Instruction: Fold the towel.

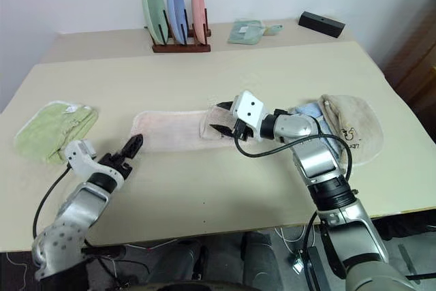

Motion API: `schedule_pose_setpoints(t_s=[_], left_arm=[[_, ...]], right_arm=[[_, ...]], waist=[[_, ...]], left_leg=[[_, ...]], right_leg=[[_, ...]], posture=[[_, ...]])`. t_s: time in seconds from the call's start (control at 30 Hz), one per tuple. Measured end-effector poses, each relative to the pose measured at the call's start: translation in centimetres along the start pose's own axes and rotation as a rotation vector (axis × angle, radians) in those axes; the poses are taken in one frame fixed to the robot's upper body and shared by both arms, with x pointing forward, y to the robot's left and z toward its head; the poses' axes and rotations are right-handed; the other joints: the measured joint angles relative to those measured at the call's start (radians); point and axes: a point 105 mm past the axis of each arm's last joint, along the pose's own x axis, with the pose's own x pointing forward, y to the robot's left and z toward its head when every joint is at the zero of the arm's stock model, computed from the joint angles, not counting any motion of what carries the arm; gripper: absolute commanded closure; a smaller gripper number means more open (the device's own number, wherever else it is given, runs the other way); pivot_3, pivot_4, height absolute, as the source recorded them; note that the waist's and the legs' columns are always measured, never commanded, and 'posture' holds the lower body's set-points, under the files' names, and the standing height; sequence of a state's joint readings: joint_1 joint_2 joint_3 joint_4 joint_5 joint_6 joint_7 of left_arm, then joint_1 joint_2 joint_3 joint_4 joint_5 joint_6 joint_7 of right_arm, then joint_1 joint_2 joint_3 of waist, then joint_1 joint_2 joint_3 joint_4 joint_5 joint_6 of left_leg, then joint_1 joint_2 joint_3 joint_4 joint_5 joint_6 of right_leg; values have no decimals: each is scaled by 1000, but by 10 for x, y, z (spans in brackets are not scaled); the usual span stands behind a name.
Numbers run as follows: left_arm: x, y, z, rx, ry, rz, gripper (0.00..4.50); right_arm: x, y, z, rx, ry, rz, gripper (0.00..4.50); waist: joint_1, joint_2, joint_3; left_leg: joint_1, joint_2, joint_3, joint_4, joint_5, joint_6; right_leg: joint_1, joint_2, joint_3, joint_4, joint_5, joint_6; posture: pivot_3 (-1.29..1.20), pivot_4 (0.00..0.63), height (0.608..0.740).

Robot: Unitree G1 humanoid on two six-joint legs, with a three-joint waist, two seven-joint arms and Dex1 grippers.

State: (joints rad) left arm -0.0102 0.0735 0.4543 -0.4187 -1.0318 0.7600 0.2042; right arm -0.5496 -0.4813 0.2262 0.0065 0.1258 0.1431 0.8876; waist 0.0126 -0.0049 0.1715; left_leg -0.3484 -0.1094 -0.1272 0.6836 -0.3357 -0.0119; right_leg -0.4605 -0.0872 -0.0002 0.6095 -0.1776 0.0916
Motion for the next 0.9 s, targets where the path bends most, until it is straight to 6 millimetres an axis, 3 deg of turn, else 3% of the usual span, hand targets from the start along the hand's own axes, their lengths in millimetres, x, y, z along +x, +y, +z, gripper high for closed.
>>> schedule_pose_setpoints(t_s=[0.07,0.17,0.2,0.37,0.43,0.67,0.8,0.9], left_arm=[[8,-2,3,-29,1,4,0],[15,-3,4,-37,8,12,774],[16,-1,3,-39,14,19,1145],[21,3,-5,-30,41,38,3855],[23,-3,-3,-29,33,17,4472],[18,-13,30,65,-90,-52,4472],[-1,-10,84,247,-230,-73,4472],[-14,-27,112,393,-298,-157,4472]], right_arm=[[0,3,-2,-1,6,5,1802],[0,4,-3,-14,14,2,1741],[-1,6,-3,-16,13,2,1741],[-2,12,-6,-25,26,6,1741],[-3,14,-8,-21,29,9,1741],[-4,16,-10,-34,44,9,1741],[-8,18,-15,-29,65,14,1741],[-10,18,-18,-33,78,15,1741]], waist=[[1,0,0],[1,0,0],[1,0,0],[2,-1,0],[1,-1,0],[-1,-1,0],[-2,-2,1],[1,-2,1]], left_leg=[[0,0,0,0,0,-1],[1,0,0,0,0,-1],[1,0,0,0,0,-1],[0,-1,0,0,0,-1],[0,0,0,0,0,-1],[0,0,0,0,0,-1],[-1,1,0,0,0,-2],[-1,0,0,0,0,-1]], right_leg=[[0,0,0,0,0,0],[0,1,0,0,0,0],[0,1,0,0,0,0],[0,0,0,0,0,0],[0,0,0,0,0,0],[-1,0,0,0,0,0],[-2,1,0,0,0,0],[-1,1,0,0,0,0]], posture=[[0,150,727],[0,150,727],[0,150,727],[0,150,727],[0,150,727],[0,150,727],[0,150,727],[0,150,727]])
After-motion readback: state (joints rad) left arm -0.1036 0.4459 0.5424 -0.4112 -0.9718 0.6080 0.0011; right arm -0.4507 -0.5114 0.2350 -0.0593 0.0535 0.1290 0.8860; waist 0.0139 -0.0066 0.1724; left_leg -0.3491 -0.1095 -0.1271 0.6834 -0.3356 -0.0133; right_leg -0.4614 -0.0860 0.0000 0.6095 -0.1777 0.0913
